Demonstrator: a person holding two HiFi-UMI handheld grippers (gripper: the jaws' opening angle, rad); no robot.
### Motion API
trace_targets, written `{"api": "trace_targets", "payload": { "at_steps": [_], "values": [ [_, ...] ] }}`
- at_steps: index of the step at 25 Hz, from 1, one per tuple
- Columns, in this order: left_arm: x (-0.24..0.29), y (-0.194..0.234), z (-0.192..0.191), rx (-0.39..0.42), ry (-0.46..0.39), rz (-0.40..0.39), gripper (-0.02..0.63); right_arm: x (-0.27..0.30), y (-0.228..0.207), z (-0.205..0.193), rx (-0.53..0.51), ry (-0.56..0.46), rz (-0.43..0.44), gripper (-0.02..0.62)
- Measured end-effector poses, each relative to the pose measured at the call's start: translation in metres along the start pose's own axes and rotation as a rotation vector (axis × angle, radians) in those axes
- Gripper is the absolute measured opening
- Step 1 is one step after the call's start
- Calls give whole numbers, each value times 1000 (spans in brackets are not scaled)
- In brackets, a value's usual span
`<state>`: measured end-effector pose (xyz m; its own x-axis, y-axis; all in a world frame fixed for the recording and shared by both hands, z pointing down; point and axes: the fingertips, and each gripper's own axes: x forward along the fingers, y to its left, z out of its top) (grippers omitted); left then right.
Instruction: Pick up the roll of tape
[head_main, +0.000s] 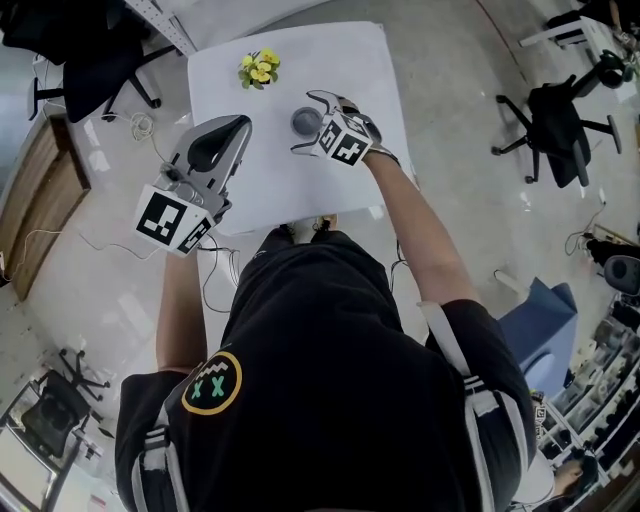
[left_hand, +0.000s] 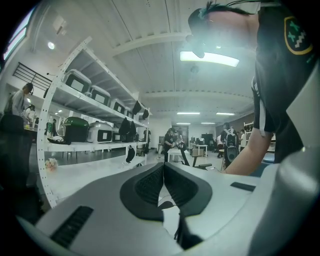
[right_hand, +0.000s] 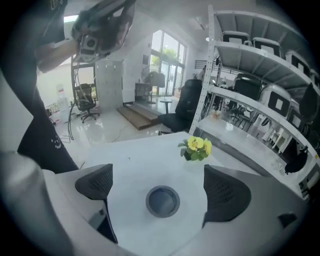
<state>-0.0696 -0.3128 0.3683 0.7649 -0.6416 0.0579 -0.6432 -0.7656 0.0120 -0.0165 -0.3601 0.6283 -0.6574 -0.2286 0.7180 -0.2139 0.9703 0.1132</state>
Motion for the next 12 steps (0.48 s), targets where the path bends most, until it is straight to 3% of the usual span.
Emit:
{"api": "trace_targets", "payload": {
  "at_steps": [12],
  "values": [
    [-9,2,-1,7,40,15,19,85,25,-93,-131,286,120,538]
  ]
}}
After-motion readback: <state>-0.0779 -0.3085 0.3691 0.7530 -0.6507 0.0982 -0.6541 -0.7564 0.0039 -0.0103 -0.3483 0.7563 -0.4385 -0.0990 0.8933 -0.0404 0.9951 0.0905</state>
